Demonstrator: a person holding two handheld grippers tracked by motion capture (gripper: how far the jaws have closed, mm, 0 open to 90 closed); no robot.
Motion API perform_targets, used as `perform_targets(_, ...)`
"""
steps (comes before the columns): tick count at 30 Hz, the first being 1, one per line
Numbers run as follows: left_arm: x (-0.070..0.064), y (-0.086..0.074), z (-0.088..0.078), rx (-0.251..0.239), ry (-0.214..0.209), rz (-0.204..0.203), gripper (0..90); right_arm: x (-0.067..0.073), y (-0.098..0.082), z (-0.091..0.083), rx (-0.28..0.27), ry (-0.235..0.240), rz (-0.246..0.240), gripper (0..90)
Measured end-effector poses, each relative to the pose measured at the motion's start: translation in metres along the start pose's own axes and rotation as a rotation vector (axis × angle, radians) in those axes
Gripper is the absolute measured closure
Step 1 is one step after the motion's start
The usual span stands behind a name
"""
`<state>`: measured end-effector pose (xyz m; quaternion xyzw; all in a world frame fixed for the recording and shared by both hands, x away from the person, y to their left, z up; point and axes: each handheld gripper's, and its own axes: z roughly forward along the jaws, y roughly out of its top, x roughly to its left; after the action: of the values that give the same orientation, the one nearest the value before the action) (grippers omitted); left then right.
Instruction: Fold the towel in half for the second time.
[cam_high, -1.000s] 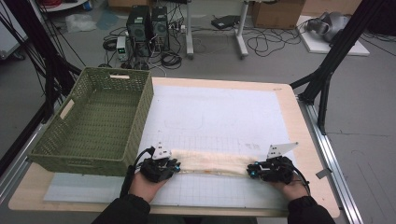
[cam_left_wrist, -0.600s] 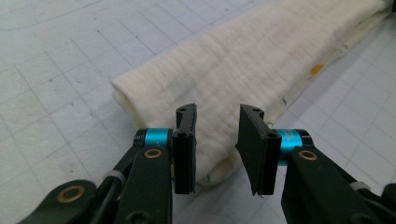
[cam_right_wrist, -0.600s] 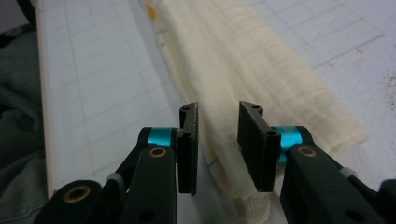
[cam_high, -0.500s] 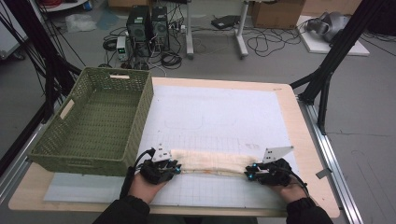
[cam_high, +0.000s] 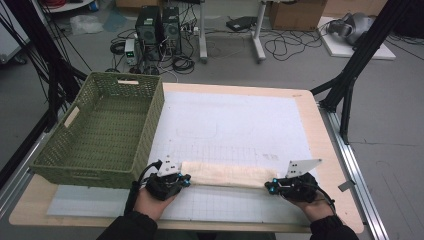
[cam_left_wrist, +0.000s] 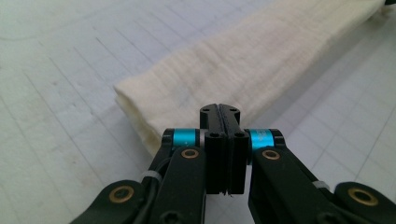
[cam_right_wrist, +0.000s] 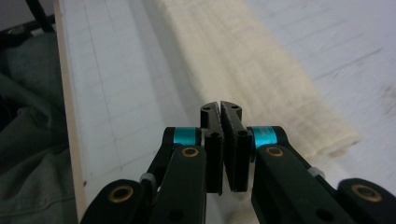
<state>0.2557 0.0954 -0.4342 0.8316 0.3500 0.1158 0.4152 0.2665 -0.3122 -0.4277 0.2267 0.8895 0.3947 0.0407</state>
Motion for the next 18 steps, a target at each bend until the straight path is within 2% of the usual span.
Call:
perform_targets(2,0.002,-0.001,0.001,-0.008,-0.018,-0.012,85.2,0.000,-0.005,0.008,0.053,0.014,0.006,84.2)
perform_targets(3,0.003,0.000,-0.001,-0.025,-0.023,-0.017,81.5,-0.001,-0.006,0.009,0.056,0.028,0.004,80.6)
perform_targets(5,0.002,0.003,-0.005,-0.053,-0.030,-0.012,77.0,0.000,-0.002,0.005,0.027,0.034,0.003,74.7)
perform_targets(7,0.001,0.009,-0.010,-0.081,-0.034,-0.003,73.4,-0.001,0.004,-0.003,-0.027,0.043,0.004,71.5)
perform_targets(10,0.003,0.019,-0.012,-0.122,-0.016,0.016,70.9,-0.004,0.012,-0.010,-0.080,0.013,0.007,66.2)
perform_targets(12,0.005,0.023,-0.008,-0.121,0.007,0.026,68.9,-0.007,0.016,-0.006,-0.082,-0.022,0.006,61.4)
perform_targets(13,0.006,0.024,-0.004,-0.117,0.018,0.021,68.3,-0.009,0.018,-0.002,-0.074,-0.024,0.008,59.0)
perform_targets(18,0.012,0.019,0.019,-0.022,0.046,0.019,66.2,-0.018,0.017,0.021,0.011,-0.058,-0.021,52.7)
